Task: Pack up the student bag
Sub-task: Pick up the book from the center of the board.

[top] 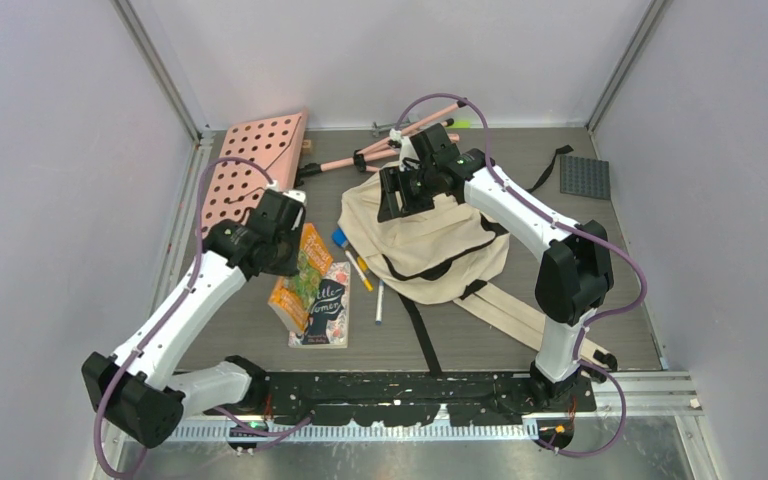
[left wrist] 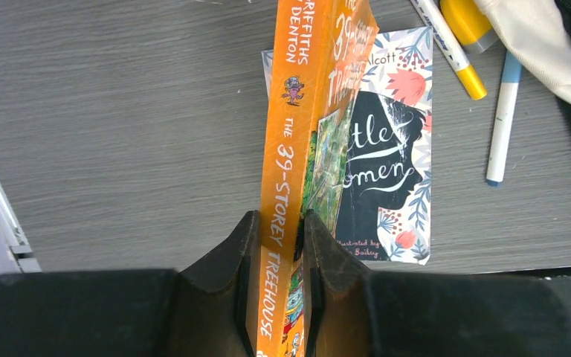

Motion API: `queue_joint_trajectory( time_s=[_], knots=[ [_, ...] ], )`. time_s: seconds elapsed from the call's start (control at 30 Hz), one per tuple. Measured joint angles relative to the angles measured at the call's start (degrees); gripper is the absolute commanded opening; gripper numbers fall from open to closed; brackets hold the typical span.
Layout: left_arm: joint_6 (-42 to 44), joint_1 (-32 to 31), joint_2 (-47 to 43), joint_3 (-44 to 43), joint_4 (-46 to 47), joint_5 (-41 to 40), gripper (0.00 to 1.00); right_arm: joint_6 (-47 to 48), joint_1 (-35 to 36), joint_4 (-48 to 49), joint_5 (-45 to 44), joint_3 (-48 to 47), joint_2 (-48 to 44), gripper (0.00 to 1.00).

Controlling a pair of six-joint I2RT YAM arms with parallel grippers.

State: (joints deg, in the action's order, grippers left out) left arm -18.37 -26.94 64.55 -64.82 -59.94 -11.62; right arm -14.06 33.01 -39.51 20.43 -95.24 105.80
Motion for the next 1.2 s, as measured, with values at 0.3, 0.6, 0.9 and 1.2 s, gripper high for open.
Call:
queue_joint_trajectory(
  time_s=[0.3, 0.6, 0.9, 1.2],
  knots=[
    [-0.7, -8.4, 4.1, 0.0, 0.1, -4.5, 0.05, 0.7, 0.0, -0.9, -0.4, 0.0, 0.0, 0.67],
    [-5.1, -9.1, 0.8, 4.6, 5.5, -3.2, 0.20, 1.2, 0.0, -1.3, -0.3, -0.2, 0.0, 0.67],
    [-9.0, -9.1, -1.5, 8.5, 11.3, 0.1, 0.22, 1.5, 0.0, -1.3, -0.3, -0.2, 0.0, 0.67],
    [-9.6, -9.2, -2.4, 8.5, 10.4, -2.4, 0.08, 1.5, 0.0, -1.3, -0.3, -0.2, 0.0, 0.67]
  ],
)
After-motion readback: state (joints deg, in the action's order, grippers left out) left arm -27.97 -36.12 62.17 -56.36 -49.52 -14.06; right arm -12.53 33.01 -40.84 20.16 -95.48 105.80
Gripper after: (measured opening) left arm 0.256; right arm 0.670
